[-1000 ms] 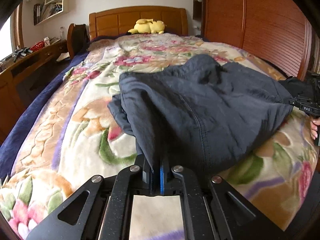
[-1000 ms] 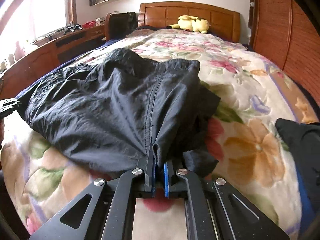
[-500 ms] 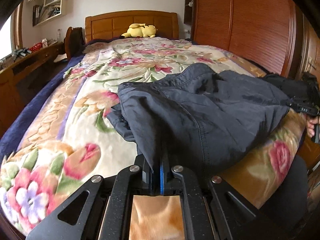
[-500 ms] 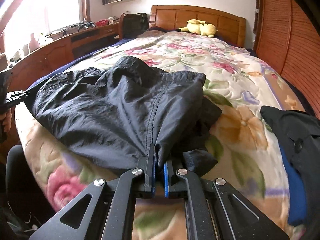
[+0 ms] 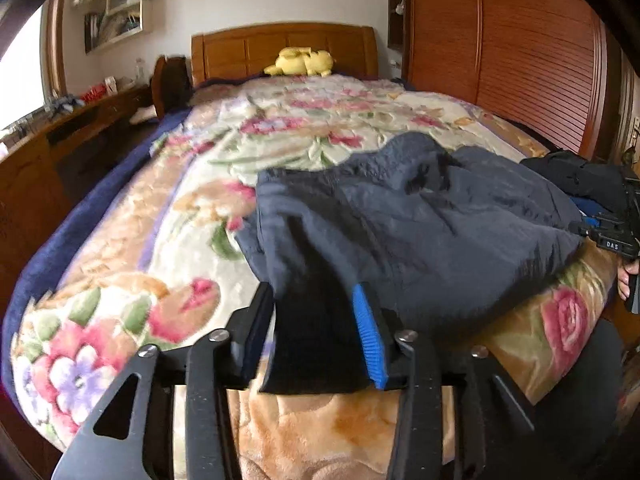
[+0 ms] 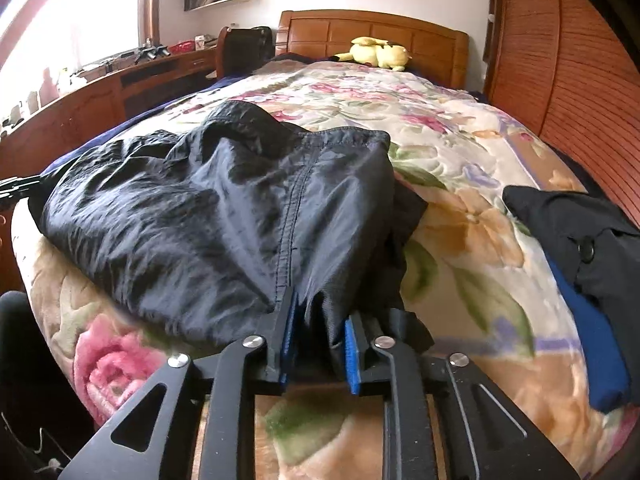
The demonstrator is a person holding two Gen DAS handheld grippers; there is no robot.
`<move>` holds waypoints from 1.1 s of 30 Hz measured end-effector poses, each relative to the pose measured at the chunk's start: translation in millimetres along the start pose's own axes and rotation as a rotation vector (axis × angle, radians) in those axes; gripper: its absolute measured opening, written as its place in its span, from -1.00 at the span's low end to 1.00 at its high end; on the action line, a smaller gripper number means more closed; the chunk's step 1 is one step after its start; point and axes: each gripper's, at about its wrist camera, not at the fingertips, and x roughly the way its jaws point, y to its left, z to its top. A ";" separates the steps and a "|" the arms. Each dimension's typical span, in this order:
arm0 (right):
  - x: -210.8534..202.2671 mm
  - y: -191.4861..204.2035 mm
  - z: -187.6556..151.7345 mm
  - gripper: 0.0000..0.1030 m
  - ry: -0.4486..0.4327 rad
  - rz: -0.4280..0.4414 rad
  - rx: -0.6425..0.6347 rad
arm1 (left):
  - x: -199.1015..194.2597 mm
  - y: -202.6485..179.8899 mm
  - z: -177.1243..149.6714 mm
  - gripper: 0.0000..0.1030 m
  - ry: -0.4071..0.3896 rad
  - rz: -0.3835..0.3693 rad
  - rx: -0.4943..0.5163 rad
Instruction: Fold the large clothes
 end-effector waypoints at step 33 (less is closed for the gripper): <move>11.5 -13.0 -12.4 0.47 -0.024 -0.042 0.112 | 62.1 -120.0 -13.5 0.59 0.010 -0.102 0.065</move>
